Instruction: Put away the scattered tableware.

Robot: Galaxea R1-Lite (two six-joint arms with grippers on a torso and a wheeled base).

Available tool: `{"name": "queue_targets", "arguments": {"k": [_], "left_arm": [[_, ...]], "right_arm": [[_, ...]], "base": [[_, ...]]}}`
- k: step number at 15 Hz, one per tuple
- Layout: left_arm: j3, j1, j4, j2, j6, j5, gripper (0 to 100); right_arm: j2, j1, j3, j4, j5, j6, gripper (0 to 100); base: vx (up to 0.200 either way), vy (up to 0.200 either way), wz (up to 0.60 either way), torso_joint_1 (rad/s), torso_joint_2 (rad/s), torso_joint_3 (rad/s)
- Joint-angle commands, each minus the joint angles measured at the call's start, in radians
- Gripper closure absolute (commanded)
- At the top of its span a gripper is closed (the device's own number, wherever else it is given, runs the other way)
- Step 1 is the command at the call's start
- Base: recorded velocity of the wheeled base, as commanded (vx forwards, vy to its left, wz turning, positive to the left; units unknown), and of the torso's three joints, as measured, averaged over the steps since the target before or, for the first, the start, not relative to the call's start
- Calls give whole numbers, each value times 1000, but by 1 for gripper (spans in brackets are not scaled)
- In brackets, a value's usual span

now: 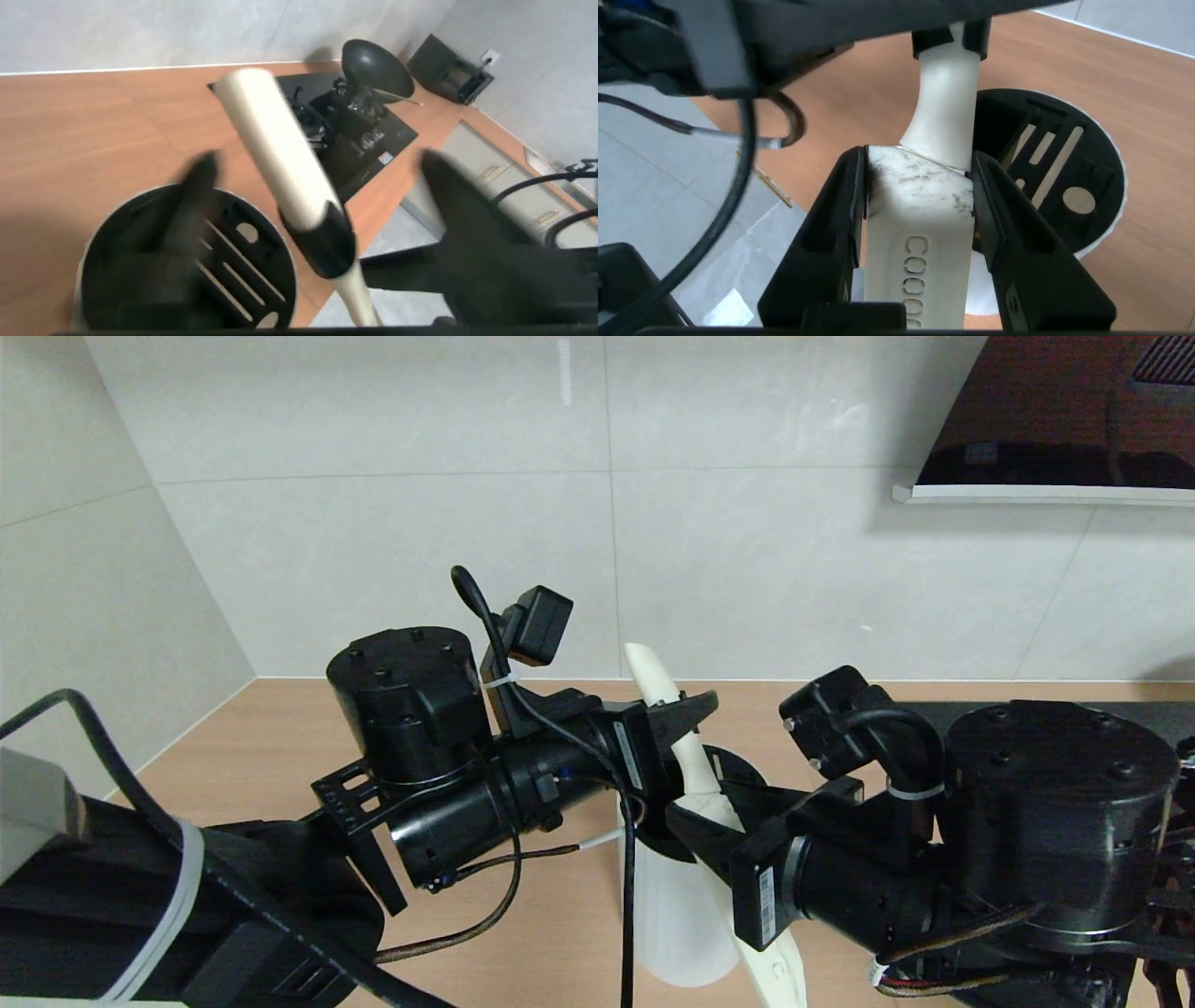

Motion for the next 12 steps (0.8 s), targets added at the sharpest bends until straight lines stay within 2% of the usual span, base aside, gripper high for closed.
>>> {"name": "queue_targets", "arguments": {"k": [1,10,11,12], "left_arm": [[1,0,0,2,0,-1,100],[-3,0,-2,-15,-2,2,100],[-3,0,-2,-18,-2,2,100],[-3,0,-2,-29,-2,4,100]], "right_arm": [[0,0,0,-6,-1,-1,100],[6,-1,-7,-12,-4,3,100],[6,-1,-8,-13,-4,3,0],[6,-1,-8,-17,-4,4,0]], "base": [[0,0,0,0,0,0],[0,0,0,0,0,0],[0,0,0,0,0,0],[0,0,0,0,0,0]]}}
